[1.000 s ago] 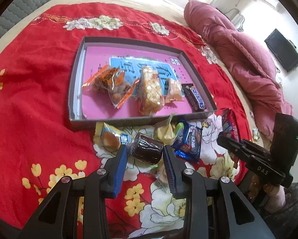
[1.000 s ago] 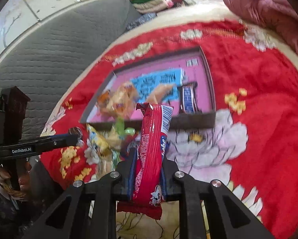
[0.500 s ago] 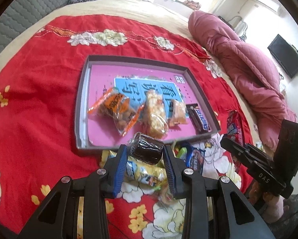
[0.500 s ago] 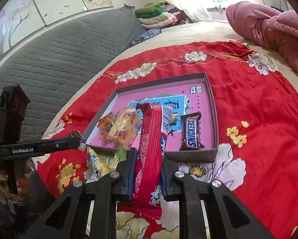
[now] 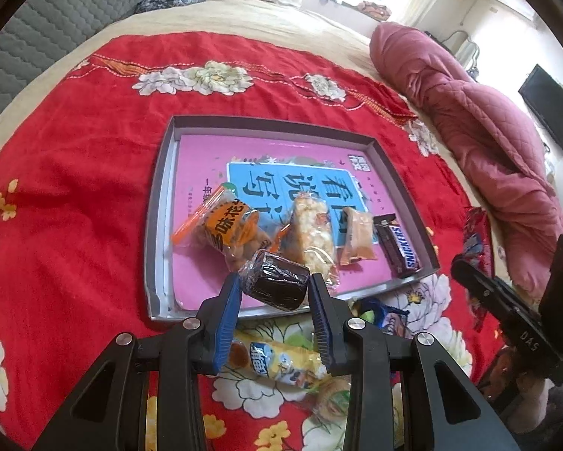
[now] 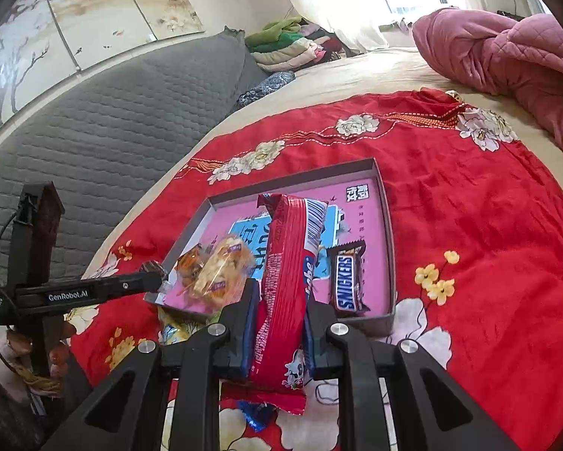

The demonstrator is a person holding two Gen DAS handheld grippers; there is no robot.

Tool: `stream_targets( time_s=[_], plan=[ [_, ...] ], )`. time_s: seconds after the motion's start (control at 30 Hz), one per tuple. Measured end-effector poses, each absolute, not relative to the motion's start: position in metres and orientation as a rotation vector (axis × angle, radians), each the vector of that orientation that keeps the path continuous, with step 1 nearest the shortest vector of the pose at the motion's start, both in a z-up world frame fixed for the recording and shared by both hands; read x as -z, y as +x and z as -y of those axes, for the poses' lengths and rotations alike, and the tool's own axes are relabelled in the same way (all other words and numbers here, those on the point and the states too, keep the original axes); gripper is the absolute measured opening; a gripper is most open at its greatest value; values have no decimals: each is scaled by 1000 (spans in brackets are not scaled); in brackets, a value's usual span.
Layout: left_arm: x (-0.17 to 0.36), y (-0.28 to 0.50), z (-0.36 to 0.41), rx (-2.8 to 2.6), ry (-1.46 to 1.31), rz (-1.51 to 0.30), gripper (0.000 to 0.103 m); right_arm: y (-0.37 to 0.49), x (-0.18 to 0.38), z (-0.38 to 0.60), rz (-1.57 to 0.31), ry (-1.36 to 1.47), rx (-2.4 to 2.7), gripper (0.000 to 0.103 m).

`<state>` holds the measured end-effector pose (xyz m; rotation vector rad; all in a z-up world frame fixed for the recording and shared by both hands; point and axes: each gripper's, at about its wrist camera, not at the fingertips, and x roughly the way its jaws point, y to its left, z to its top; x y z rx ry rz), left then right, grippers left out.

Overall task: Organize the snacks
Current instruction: 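Carry the brown candy with the left gripper while the right gripper carries the red stick over the tray, then lower the brown candy into the tray and open the left gripper while the right gripper lowers the red stick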

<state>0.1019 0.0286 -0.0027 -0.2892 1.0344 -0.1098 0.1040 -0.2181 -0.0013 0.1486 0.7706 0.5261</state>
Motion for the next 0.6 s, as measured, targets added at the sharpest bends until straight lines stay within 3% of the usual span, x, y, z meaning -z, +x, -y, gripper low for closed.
stream_targets(
  time_s=[0.6],
  plan=[
    [16, 113, -24, 77, -264, -1056, 38, 127, 4, 214, -748, 129, -509, 21]
  ],
)
